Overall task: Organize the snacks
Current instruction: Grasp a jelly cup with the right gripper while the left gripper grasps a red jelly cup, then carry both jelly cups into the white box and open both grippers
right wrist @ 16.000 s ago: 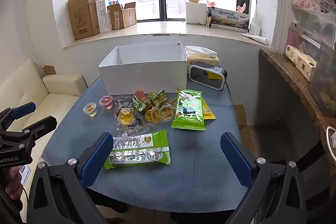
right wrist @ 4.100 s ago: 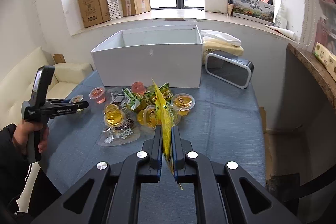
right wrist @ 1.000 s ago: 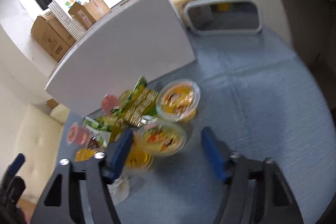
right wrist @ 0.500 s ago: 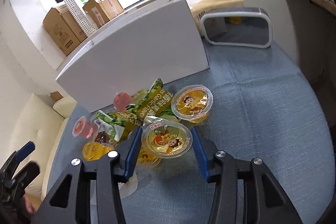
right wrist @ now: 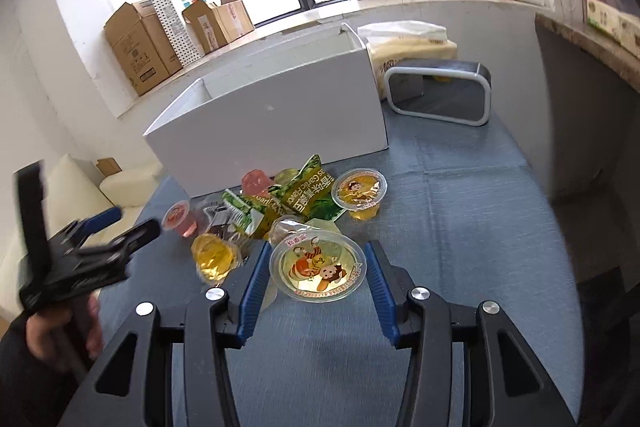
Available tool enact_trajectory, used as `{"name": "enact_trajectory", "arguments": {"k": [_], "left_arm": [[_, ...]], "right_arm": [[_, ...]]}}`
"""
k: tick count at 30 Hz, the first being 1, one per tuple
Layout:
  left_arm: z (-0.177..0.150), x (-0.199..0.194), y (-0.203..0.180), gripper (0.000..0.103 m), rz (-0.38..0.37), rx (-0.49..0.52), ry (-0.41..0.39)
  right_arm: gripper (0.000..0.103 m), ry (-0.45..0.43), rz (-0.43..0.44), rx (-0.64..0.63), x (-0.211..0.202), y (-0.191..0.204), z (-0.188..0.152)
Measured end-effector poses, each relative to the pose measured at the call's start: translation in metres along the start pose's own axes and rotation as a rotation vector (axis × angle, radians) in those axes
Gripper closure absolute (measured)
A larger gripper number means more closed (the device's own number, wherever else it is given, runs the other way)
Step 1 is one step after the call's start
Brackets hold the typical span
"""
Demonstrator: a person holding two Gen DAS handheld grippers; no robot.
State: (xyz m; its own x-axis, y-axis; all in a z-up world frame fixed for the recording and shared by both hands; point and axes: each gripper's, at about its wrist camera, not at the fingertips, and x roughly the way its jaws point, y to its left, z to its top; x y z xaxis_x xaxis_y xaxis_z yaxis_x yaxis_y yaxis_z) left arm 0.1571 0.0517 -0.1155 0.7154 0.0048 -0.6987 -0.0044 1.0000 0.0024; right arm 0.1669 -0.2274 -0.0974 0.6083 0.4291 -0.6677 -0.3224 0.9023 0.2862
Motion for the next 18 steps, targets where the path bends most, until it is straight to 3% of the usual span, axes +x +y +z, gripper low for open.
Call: {"name": "enact_trajectory", "arguments": {"k": [3, 10, 13, 15, 18], "left_arm": [[0.003, 0.017, 0.003, 0.0, -0.032, -0.017, 0.025], [0.007, 0.05, 0.011, 0.002, -0.021, -0.064, 0.07], [0.005, 0.061, 0.014, 0.023, -0.029, -0.078, 0.099], [0.005, 0.067, 0.015, 0.044, -0.048, -0.086, 0.125], [0.005, 0.065, 0.017, 0.052, -0.053, -0.089, 0.114]], "right_arm": [[0.051, -0.005, -0.002, -0.01, -0.006, 0.001, 0.0], [0.051, -0.011, -0.004, -0.021, -0.015, 0.005, -0.002], [0.051, -0.012, -0.001, -0.02, -0.016, 0.004, -0.003], [0.051, -0.012, -0.004, -0.02, -0.017, 0.003, -0.003], [0.051, -0.015, -0.006, -0.013, -0.017, 0.002, -0.003]]}}
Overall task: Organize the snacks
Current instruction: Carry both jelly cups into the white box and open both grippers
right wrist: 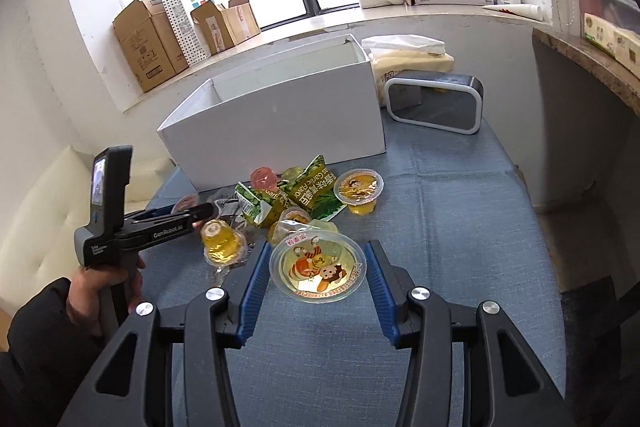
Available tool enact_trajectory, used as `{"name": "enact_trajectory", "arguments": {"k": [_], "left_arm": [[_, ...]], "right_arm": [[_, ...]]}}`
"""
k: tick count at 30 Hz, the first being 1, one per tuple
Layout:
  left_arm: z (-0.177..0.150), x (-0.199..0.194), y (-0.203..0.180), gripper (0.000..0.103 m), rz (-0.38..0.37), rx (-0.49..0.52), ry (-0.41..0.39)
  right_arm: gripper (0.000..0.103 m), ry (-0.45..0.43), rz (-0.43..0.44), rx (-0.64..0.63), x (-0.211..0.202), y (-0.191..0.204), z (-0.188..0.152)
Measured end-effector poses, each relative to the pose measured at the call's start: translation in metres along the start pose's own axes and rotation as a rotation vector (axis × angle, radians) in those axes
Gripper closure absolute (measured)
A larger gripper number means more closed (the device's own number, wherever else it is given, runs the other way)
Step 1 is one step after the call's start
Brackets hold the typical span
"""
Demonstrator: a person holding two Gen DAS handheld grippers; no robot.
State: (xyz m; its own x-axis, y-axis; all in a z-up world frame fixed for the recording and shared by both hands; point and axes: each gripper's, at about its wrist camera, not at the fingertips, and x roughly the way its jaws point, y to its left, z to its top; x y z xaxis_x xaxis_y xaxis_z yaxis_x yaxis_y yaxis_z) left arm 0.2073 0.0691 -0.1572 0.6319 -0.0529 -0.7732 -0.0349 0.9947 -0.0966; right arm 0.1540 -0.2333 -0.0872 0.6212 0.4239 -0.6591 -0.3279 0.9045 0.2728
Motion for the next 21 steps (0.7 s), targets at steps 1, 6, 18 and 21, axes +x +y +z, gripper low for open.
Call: {"name": "enact_trajectory", "arguments": {"k": [1, 6, 18, 21], "left_arm": [[0.0, 0.0, 0.0, 0.053, -0.007, -0.002, -0.002], [-0.005, -0.01, 0.003, 0.053, -0.012, 0.004, -0.015], [-0.002, -0.085, -0.013, 0.053, -0.089, 0.017, -0.131], [0.006, -0.105, -0.017, 0.053, -0.094, 0.025, -0.155]], "right_arm": [[0.051, 0.0, -0.001, -0.001, 0.0, 0.0, 0.0], [0.051, 0.003, 0.007, -0.008, 0.001, 0.001, 0.0], [0.051, -0.013, 0.033, -0.047, 0.007, 0.017, 0.015], [0.051, -0.022, 0.03, -0.076, 0.01, 0.023, 0.03]]}}
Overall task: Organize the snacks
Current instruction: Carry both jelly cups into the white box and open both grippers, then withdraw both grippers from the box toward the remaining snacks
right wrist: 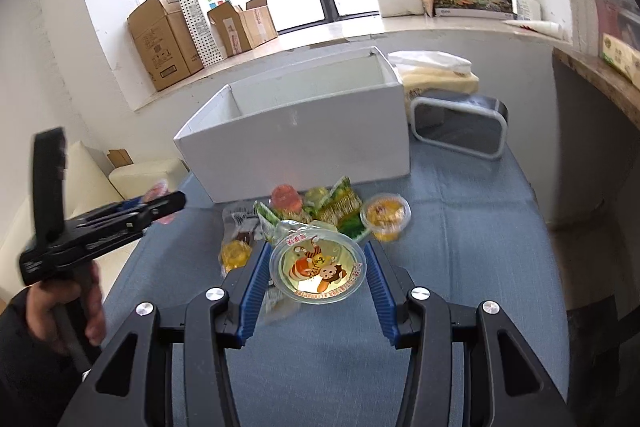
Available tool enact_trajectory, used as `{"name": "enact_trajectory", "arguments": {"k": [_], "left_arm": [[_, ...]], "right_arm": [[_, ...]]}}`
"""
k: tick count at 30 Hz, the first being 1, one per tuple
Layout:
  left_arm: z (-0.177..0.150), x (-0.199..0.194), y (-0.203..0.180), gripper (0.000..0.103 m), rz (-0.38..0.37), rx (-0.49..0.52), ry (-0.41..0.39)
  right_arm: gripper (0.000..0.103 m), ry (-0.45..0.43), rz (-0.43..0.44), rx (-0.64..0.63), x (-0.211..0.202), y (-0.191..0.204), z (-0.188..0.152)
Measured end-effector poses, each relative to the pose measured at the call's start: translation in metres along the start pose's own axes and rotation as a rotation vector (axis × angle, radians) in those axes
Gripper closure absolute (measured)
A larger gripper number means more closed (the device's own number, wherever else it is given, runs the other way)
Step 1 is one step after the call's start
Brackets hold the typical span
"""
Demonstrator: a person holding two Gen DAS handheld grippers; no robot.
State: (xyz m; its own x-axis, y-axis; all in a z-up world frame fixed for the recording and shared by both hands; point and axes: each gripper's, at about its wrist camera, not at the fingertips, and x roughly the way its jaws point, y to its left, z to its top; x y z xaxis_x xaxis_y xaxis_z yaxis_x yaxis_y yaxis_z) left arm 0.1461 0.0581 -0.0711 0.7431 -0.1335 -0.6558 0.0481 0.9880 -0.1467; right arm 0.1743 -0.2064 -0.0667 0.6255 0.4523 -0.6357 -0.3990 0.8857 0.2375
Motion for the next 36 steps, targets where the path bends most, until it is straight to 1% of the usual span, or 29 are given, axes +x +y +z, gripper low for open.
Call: {"name": "enact_trajectory", "arguments": {"k": [3, 5, 9, 12, 14, 17, 18, 19, 20, 23, 24, 25, 27, 28, 29, 30, 31, 32, 36], "left_arm": [[0.01, -0.017, -0.01, 0.053, -0.019, 0.014, -0.033], [0.019, -0.024, -0.01, 0.053, -0.009, 0.029, -0.052], [0.044, -0.021, -0.009, 0.053, -0.016, 0.027, -0.071], [0.069, -0.011, -0.005, 0.053, -0.021, 0.02, -0.081], [0.089, -0.001, 0.0, 0.053, -0.026, -0.001, -0.087], [0.112, 0.019, 0.006, 0.053, 0.004, -0.012, -0.084], [0.116, 0.024, 0.009, 0.053, 0.019, -0.023, -0.09], [0.121, 0.032, 0.012, 0.053, 0.018, -0.031, -0.079], [0.125, 0.041, 0.014, 0.053, 0.021, -0.033, -0.068], [0.133, 0.063, 0.019, 0.052, 0.059, -0.02, -0.051], [0.133, 0.068, 0.021, 0.049, 0.065, -0.022, -0.045], [0.134, 0.074, 0.024, 0.045, 0.075, -0.026, -0.035], [0.134, 0.084, 0.029, 0.01, 0.096, -0.033, -0.027], [0.132, 0.086, 0.03, 0.003, 0.099, -0.028, -0.035], [0.13, 0.089, 0.031, 0.0, 0.095, -0.024, -0.037], [0.129, 0.094, 0.031, 0.0, 0.091, -0.02, -0.016], [0.128, 0.099, 0.032, 0.0, 0.079, -0.019, 0.016], [0.127, 0.101, 0.032, 0.0, 0.071, -0.017, 0.026], [0.121, 0.103, 0.031, 0.0, 0.08, -0.014, 0.034]], "right_arm": [[0.051, -0.023, 0.011, -0.011, 0.004, 0.005, 0.022], [0.051, -0.037, 0.011, -0.02, 0.009, 0.007, 0.038], [0.051, -0.055, 0.009, -0.039, 0.027, 0.014, 0.076], [0.051, -0.057, -0.021, -0.046, 0.041, 0.02, 0.103], [0.051, -0.066, -0.021, -0.055, 0.051, 0.025, 0.12], [0.051, -0.059, -0.037, -0.063, 0.069, 0.026, 0.137], [0.051, -0.053, -0.031, -0.059, 0.078, 0.024, 0.143], [0.051, -0.048, -0.033, -0.058, 0.085, 0.023, 0.147], [0.051, -0.036, -0.042, -0.059, 0.094, 0.021, 0.151], [0.051, 0.0, -0.075, -0.072, 0.113, 0.014, 0.156], [0.051, 0.01, -0.085, -0.07, 0.12, 0.011, 0.158], [0.051, 0.013, -0.088, -0.066, 0.123, 0.008, 0.16], [0.05, 0.033, -0.093, -0.047, 0.13, 0.001, 0.163], [0.038, 0.039, -0.087, -0.039, 0.132, -0.002, 0.164], [0.025, 0.045, -0.076, -0.027, 0.134, -0.006, 0.165], [0.006, 0.037, -0.063, -0.015, 0.134, -0.008, 0.165], [0.005, 0.01, -0.041, -0.002, 0.131, -0.012, 0.165], [0.005, 0.006, -0.042, 0.0, 0.13, -0.012, 0.166], [0.004, 0.025, -0.061, -0.017, 0.133, -0.012, 0.163]]}}
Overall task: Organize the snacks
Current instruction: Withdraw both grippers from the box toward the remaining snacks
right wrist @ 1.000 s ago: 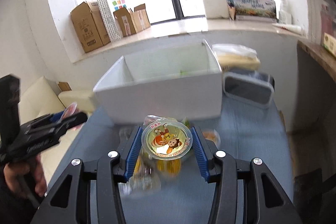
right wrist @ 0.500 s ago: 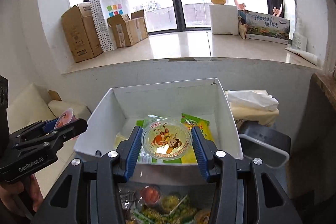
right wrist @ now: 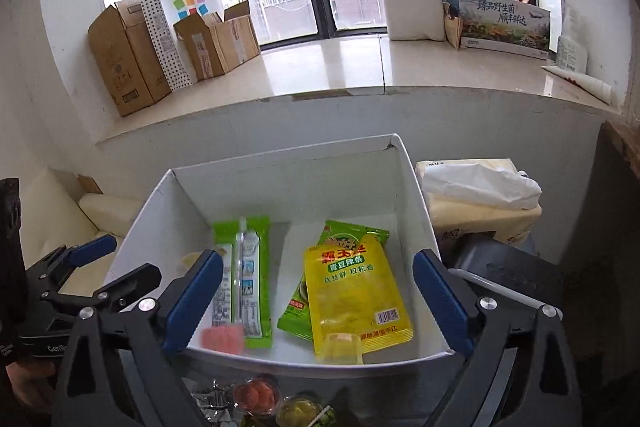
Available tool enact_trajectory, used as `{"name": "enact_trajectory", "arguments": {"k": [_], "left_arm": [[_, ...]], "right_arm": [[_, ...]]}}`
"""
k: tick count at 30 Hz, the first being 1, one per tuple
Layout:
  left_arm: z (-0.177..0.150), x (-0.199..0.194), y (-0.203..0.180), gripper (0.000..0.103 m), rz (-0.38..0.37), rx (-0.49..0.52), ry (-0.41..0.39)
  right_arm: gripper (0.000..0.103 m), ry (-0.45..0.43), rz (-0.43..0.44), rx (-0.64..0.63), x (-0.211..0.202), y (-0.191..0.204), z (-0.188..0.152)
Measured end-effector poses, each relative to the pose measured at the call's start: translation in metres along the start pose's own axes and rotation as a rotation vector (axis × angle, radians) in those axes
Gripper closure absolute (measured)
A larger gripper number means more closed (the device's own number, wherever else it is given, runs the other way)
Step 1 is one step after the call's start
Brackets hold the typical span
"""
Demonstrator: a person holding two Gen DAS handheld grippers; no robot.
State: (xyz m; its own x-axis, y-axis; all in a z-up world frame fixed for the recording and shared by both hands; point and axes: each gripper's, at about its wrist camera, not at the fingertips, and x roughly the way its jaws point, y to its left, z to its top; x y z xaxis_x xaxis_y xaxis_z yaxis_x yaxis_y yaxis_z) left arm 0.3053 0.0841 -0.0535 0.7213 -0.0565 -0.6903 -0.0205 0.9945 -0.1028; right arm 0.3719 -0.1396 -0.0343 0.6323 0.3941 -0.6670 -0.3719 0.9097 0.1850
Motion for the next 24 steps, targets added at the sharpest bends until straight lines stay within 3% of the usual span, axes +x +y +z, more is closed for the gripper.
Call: {"name": "enact_trajectory", "arguments": {"k": [13, 19, 24], "left_arm": [[-0.012, -0.037, -0.013, 0.0, -0.001, 0.029, -0.029], [-0.05, -0.087, -0.027, 0.0, -0.023, 0.059, -0.08], [-0.1, -0.125, -0.031, 0.0, -0.105, 0.032, -0.076]], "right_arm": [[0.001, -0.031, 0.04, 0.002, -0.036, 0.005, -0.026], [0.0, -0.065, 0.063, 0.006, -0.074, -0.002, -0.064], [0.0, -0.052, 0.06, 0.033, -0.094, -0.022, -0.11]]}}
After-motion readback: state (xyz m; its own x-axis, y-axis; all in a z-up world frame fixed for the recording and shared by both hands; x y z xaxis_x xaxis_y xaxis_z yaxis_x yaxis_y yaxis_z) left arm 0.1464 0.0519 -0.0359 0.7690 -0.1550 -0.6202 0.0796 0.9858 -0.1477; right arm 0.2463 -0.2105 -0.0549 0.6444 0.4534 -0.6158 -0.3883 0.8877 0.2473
